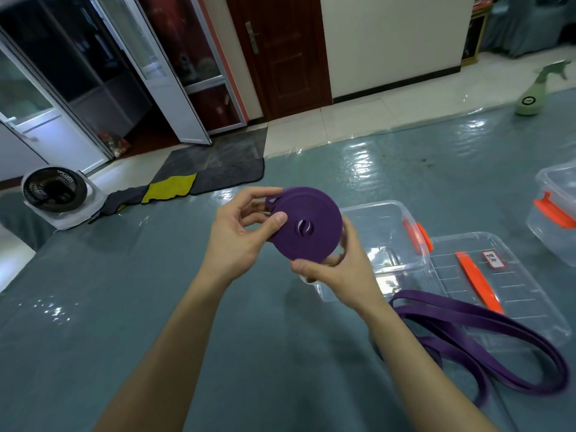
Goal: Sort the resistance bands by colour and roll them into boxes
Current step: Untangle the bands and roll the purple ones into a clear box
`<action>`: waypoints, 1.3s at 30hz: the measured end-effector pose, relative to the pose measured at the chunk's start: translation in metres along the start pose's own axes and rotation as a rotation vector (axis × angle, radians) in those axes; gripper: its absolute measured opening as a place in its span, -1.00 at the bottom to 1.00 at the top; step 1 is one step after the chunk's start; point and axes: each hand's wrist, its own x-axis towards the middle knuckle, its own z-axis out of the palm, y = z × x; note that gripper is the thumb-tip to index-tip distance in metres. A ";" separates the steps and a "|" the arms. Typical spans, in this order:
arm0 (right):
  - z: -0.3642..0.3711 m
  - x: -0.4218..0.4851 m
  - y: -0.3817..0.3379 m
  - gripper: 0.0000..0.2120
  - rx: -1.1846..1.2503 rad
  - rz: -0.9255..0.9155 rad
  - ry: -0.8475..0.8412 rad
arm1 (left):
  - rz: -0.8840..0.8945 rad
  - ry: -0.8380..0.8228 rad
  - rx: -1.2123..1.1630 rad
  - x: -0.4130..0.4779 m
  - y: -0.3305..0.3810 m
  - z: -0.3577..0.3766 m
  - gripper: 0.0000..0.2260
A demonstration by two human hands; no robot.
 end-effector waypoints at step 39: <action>-0.099 0.149 0.094 0.05 -1.741 0.371 -0.372 | -0.669 -0.277 0.401 0.095 -0.239 0.181 -0.72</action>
